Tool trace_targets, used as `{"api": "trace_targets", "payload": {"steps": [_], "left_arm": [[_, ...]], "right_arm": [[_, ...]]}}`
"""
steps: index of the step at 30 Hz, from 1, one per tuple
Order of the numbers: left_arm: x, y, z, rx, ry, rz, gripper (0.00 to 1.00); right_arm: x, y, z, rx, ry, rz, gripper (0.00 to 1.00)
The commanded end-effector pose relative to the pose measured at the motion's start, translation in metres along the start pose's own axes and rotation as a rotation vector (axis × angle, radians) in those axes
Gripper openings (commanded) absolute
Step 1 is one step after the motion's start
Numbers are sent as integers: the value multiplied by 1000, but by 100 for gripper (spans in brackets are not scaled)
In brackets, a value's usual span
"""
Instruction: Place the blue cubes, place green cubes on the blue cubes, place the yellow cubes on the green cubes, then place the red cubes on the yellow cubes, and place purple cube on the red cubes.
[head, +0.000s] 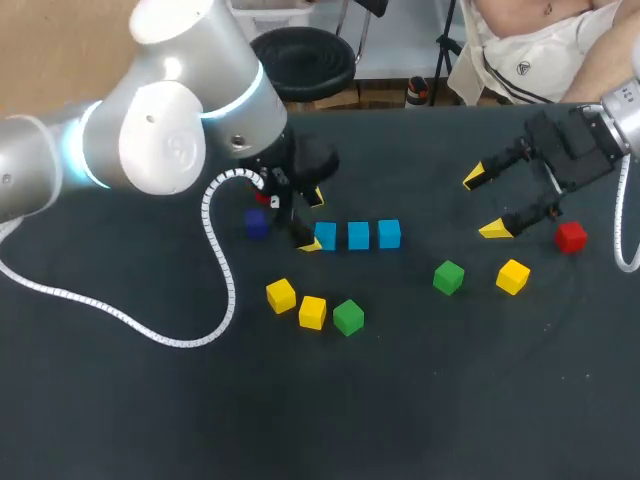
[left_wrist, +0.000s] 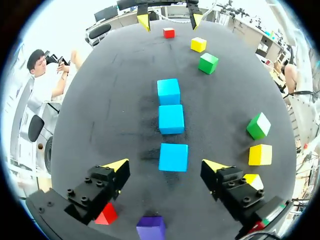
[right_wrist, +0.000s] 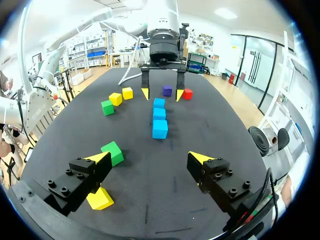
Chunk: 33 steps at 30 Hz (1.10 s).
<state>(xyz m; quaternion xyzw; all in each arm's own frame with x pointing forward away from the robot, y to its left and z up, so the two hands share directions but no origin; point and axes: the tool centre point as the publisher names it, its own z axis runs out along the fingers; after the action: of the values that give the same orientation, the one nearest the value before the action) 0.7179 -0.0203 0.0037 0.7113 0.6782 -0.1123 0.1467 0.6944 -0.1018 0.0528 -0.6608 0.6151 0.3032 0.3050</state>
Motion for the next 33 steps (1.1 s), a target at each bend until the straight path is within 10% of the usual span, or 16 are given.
{"api": "trace_targets", "payload": {"steps": [1, 23, 29, 33], "left_arm": [[-1, 3, 4, 9, 13, -14, 72], [-3, 2, 7, 25, 30, -42, 61], [-5, -4, 8, 29, 34, -41, 5], [-4, -10, 8, 23, 44, -72, 0]], "right_arm": [[0, 0, 0, 0, -1, -1, 100], [0, 0, 0, 0, -1, -1, 100], [0, 0, 0, 0, -1, -1, 100], [0, 0, 0, 0, -1, -1, 100]]}}
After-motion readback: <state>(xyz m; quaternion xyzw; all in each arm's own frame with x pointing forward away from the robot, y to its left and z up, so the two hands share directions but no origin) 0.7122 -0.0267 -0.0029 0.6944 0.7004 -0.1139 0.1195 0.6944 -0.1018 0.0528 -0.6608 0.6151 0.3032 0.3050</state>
